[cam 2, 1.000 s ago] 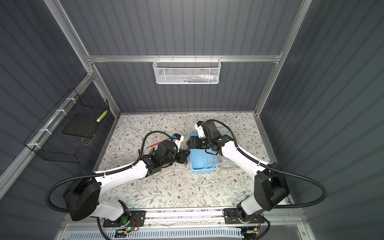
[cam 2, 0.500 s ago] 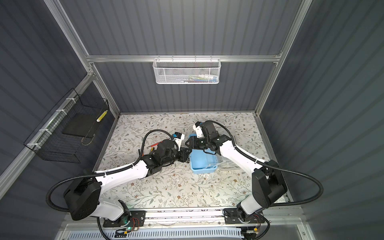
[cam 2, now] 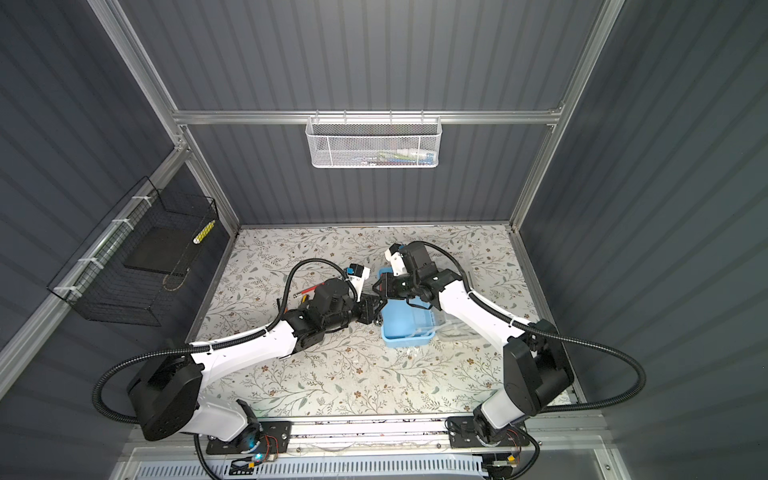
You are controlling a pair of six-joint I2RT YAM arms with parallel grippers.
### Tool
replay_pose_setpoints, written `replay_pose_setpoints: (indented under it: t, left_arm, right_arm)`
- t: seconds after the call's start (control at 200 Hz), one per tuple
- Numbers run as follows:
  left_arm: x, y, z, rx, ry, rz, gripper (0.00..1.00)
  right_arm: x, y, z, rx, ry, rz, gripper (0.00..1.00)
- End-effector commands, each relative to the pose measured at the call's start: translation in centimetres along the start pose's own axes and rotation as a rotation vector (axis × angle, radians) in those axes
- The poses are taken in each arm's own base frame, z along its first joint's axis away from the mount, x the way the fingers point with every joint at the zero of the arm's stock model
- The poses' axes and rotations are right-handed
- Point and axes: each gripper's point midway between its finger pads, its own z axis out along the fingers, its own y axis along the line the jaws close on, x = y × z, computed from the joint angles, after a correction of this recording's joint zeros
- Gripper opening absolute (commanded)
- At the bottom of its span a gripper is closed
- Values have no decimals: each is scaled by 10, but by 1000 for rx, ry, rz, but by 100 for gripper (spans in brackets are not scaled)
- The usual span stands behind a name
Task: Pack the tool kit
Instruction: 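Lower the red ratchet into the blue box with right while left reaches tools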
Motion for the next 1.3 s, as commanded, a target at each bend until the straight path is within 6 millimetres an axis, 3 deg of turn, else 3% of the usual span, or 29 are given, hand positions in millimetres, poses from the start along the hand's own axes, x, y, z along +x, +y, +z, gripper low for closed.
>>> replay_pose_setpoints:
  t: [0.0, 0.12, 0.275, 0.49, 0.75, 0.965, 1.296]
  left_arm:
    - [-10, -4, -12, -17, -30, 5, 53]
    - [-9, 13, -28, -111, -52, 17, 83]
    - [-2, 46, -52, -278, -66, 29, 99]
    - [17, 103, -76, -515, 32, -17, 100]
    - [36, 166, -115, -731, 58, -136, 100]
    - [50, 191, -132, -831, 115, -158, 100]
    - [72, 231, -134, -911, 168, -222, 97]
  right_arm:
    - [-10, -4, -20, 67, -19, -62, 8]
    - [-20, -24, -39, 154, -39, -84, 8]
    - [-36, -54, -64, 227, -65, -72, 8]
    - [-39, -98, -66, 377, 2, -91, 8]
    - [-43, -124, -50, 476, 76, -110, 11]
    - [-39, -140, -40, 530, 135, -119, 13]
    - [-31, -145, -31, 522, 164, -105, 26]
